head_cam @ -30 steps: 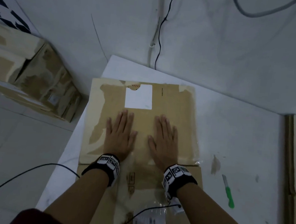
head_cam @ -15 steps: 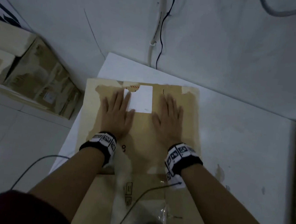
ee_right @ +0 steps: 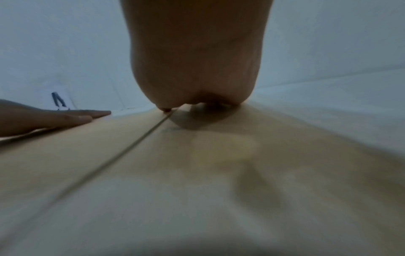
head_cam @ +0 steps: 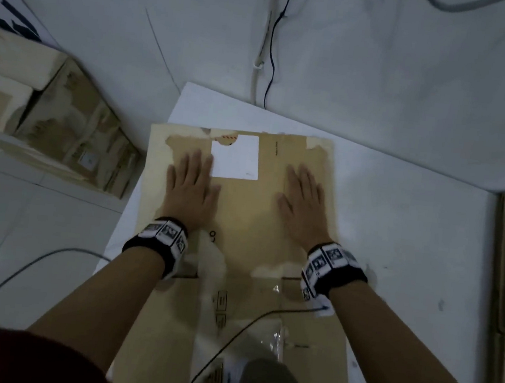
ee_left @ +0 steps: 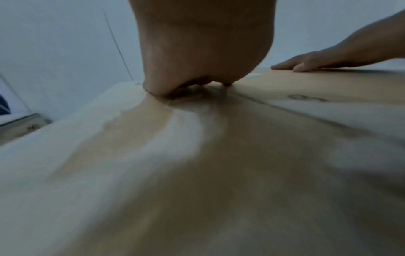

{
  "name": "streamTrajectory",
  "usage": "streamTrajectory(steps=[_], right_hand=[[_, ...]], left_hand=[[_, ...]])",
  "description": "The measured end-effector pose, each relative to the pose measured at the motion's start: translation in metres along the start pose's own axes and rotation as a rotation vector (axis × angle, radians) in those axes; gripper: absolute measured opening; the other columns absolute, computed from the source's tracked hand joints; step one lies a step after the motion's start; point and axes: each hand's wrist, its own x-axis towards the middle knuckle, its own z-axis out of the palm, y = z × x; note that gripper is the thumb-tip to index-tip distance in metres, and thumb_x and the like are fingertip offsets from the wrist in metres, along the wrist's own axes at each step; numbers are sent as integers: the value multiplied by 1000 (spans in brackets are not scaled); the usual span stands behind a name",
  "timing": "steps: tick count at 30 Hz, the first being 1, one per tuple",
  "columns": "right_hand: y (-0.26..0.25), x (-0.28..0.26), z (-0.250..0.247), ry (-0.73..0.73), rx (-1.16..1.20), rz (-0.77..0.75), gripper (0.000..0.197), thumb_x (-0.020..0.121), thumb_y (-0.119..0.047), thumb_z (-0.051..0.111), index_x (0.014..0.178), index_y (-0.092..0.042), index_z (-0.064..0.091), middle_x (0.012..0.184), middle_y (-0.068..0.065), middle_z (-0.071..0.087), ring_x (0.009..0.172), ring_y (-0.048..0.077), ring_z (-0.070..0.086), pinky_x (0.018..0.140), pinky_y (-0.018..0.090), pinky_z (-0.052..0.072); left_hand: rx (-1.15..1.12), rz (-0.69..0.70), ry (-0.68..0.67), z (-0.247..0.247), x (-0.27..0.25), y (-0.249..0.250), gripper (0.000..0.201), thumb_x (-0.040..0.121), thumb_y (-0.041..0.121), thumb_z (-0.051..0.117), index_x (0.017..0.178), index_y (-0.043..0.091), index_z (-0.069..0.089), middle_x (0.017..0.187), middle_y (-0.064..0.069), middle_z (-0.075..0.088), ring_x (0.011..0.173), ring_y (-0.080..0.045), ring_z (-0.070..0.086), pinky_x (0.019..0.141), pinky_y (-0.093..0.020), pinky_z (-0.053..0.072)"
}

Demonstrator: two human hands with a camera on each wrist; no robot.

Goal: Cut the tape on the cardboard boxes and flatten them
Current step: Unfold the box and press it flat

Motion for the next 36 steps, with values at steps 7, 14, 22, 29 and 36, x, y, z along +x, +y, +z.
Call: streamTrajectory(steps=[7, 14, 22, 29, 36], right_hand=[[24, -142, 23, 144, -100, 171, 60, 103, -47, 21, 158, -29, 6, 166, -1, 5, 152, 14, -2, 123, 48, 1], [30, -152, 34, 152, -57, 168, 61, 101, -50, 13, 158, -28, 6, 166, -2, 1, 152, 12, -4, 123, 42, -3], [35, -188, 42, 249, -18, 267, 61, 102, -45, 18, 158, -20, 15, 164, 9, 12, 151, 24, 14, 120, 52, 19], [24, -249, 67, 285, -110, 265, 62, 103, -43, 17, 157, -17, 5, 164, 9, 10, 152, 26, 11, 121, 51, 16], [29, -242, 58, 354, 122, 267, 67, 101, -52, 23, 149, -8, 37, 153, 18, 38, 141, 30, 35, 114, 44, 30]], left_hand=[[46, -152, 166, 33, -135, -18, 63, 98, 49, 16, 155, 22, 8, 162, -10, 3, 149, -30, 1, 118, -55, -1], [94, -160, 132, 42, -149, -24, 66, 97, 47, 16, 155, 19, 4, 162, -12, -3, 148, -34, -4, 115, -59, -2], [-28, -312, 180, 45, -188, -22, 70, 97, 49, 12, 154, 10, 9, 160, -18, 6, 148, -32, 9, 117, -56, 8], [11, -298, 265, 64, -245, -12, 70, 97, 42, 23, 150, -3, 16, 156, -27, 15, 144, -38, 17, 117, -51, 11], [-246, -524, 211, 38, -221, -3, 54, 100, 41, 41, 120, -9, 50, 122, -33, 52, 109, -47, 52, 89, -51, 41]])
